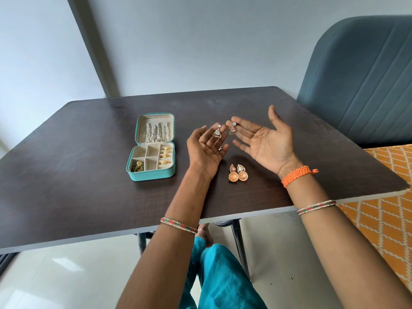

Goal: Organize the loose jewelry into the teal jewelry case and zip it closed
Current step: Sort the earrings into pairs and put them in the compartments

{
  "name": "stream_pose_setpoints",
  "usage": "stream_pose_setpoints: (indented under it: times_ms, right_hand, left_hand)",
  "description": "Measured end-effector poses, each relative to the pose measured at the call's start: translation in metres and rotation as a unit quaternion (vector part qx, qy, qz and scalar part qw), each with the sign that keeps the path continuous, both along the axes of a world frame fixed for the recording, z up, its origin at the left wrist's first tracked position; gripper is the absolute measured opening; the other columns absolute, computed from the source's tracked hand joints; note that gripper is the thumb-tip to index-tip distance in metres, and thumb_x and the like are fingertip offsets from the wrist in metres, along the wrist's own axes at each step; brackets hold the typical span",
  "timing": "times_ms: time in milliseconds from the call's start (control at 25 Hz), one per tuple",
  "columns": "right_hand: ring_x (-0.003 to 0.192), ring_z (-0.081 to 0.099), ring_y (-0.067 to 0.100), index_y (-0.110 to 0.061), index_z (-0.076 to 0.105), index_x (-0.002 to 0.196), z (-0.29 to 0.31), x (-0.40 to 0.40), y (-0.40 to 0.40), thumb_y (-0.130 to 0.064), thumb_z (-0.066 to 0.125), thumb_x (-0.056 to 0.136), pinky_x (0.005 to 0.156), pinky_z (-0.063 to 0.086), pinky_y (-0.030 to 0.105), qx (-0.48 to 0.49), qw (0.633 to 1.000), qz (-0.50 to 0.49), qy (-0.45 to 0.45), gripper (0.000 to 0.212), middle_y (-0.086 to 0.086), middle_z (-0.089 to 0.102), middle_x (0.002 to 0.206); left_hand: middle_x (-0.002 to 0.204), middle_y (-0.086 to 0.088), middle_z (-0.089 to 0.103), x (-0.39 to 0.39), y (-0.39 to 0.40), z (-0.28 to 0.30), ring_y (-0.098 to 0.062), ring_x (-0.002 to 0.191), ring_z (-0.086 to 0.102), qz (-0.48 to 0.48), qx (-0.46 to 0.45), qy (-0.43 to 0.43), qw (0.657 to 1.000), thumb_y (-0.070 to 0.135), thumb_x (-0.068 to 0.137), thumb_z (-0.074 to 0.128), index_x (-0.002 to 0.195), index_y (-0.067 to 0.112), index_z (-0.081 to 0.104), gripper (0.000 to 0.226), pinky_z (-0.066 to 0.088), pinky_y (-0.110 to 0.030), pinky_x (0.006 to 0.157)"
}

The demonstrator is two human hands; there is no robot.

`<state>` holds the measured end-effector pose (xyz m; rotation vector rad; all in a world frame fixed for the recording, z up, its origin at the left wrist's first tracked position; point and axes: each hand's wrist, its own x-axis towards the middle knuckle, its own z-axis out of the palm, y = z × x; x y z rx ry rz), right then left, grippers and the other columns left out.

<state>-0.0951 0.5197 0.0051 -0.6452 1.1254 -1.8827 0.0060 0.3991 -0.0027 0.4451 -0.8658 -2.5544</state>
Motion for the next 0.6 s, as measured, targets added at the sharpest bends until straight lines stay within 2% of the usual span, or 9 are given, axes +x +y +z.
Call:
stream_pose_setpoints:
  times_ms: [120, 240, 320, 480, 600]
  right_hand:
    - [0.139, 0.035, 0.013, -0.010, 0.064, 0.122, -0.0009, -0.0015, 0.0017, -0.072, 0.035, 0.074, 0.117, 0.013, 0.041, -0.013, 0.999, 0.037, 0.000, 0.083, 0.006, 0.054, 0.138]
    - [0.138, 0.036, 0.013, -0.008, 0.059, 0.126, -0.0024, -0.0022, 0.0013, -0.074, 0.052, 0.065, 0.116, 0.012, 0.041, -0.022, 0.998, 0.059, -0.005, 0.091, 0.007, 0.053, 0.139]
    - [0.136, 0.038, 0.012, -0.009, 0.059, 0.127, -0.0033, -0.0027, 0.0022, -0.075, 0.060, 0.058, 0.115, 0.014, 0.039, -0.017, 0.998, 0.062, 0.001, 0.096, 0.005, 0.056, 0.135]
    - [0.132, 0.044, 0.012, -0.008, 0.059, 0.126, -0.0029, -0.0052, 0.0020, -0.071, 0.064, 0.058, 0.111, 0.021, 0.037, -0.019, 0.998, 0.055, 0.008, 0.093, 0.006, 0.057, 0.134]
    - [0.126, 0.052, 0.016, -0.004, 0.061, 0.122, -0.0049, -0.0048, -0.0011, -0.052, 0.073, 0.063, 0.105, 0.036, 0.034, -0.018, 1.000, 0.021, 0.009, 0.076, 0.009, 0.060, 0.131]
  left_hand:
    - [0.090, -0.002, 0.072, 0.0025, 0.0004, -0.0003, -0.015, 0.086, 0.065, 0.001, 0.004, 0.024, 1.000, 0.030, 0.086, 0.044, 0.091, 0.013, 0.068, 0.029, 0.044, -0.030, 0.070]
    - [0.090, -0.001, 0.072, 0.0040, 0.0015, 0.0007, -0.016, 0.086, 0.064, -0.013, -0.013, 0.050, 0.999, 0.034, 0.087, 0.042, 0.091, 0.014, 0.068, 0.033, 0.041, -0.028, 0.065]
    - [0.091, 0.000, 0.072, 0.0047, 0.0013, 0.0005, -0.015, 0.086, 0.064, -0.020, -0.028, 0.051, 0.998, 0.035, 0.087, 0.041, 0.092, 0.015, 0.068, 0.034, 0.040, -0.028, 0.064]
    - [0.089, 0.002, 0.073, 0.0047, 0.0028, 0.0016, -0.012, 0.084, 0.064, -0.026, -0.047, 0.041, 0.998, 0.033, 0.089, 0.041, 0.092, 0.016, 0.068, 0.032, 0.039, -0.027, 0.064]
    - [0.086, 0.002, 0.073, 0.0012, 0.0036, 0.0013, -0.010, 0.084, 0.065, -0.003, -0.054, 0.030, 0.998, 0.025, 0.090, 0.047, 0.091, 0.017, 0.066, 0.021, 0.040, -0.025, 0.064]
